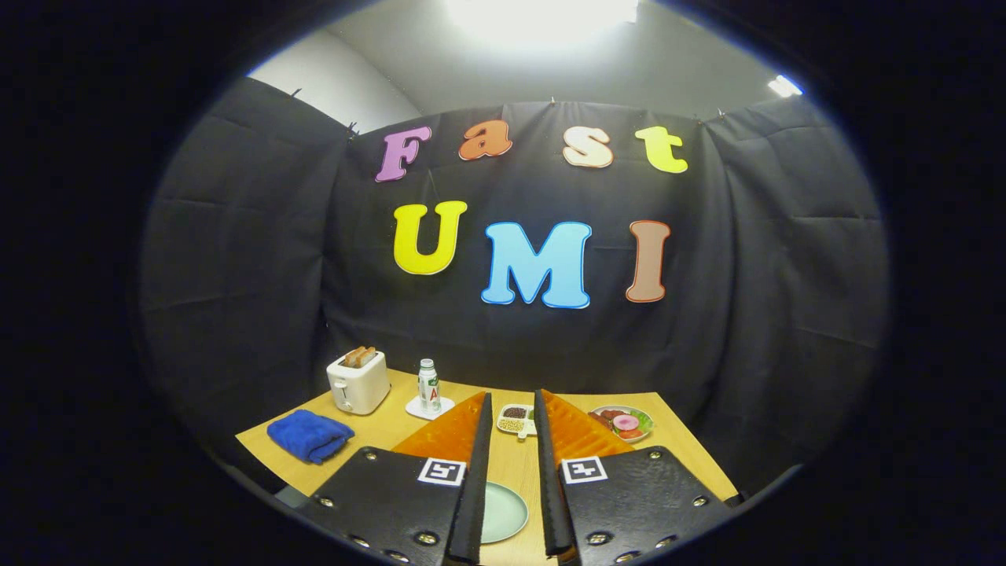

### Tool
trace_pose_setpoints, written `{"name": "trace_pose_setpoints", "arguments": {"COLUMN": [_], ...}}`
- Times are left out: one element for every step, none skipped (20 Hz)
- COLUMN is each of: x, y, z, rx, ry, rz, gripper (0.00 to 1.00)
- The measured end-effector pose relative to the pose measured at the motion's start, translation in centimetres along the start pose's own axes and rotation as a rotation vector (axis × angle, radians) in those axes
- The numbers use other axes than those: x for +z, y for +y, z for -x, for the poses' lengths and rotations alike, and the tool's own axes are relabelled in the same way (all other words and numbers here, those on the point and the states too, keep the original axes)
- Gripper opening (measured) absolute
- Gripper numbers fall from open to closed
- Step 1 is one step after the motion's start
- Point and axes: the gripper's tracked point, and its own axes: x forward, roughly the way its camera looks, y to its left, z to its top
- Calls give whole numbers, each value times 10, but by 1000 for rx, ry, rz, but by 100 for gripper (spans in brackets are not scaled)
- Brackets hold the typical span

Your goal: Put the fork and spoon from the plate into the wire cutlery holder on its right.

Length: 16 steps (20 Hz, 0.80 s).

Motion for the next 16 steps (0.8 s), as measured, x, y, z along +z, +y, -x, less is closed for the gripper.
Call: {"name": "trace_pose_setpoints", "arguments": {"x": [-6,-10,-7,-11,-13,-19,-25,-34,-42,-49,-53,-57,-63,-73,-81,-88], "y": [0,0,6,11,14,16,19,24,27,29,35,44,49,52,54,57], "z": [-2,2,4,-3,-5,-5,-5,-5,-5,-7,-9,-12,-14,-16,-16,-16], "rx": [-9,-26,-21,-14,-16,-24,-19,-17,-21,-21,-10,5,14,16,15,17], "ry": [1,-4,-27,-58,-80,-81,-77,-64,-51,-49,-61,-75,-80,-69,-54,-37], "rz": [5,2,-5,-7,-17,-22,-27,-36,-46,-56,-64,-73,-73,-71,-56,-36], "gripper": [30,32,66,100,97,98,97,97,97,97,97,97,97,97,97,97]}}
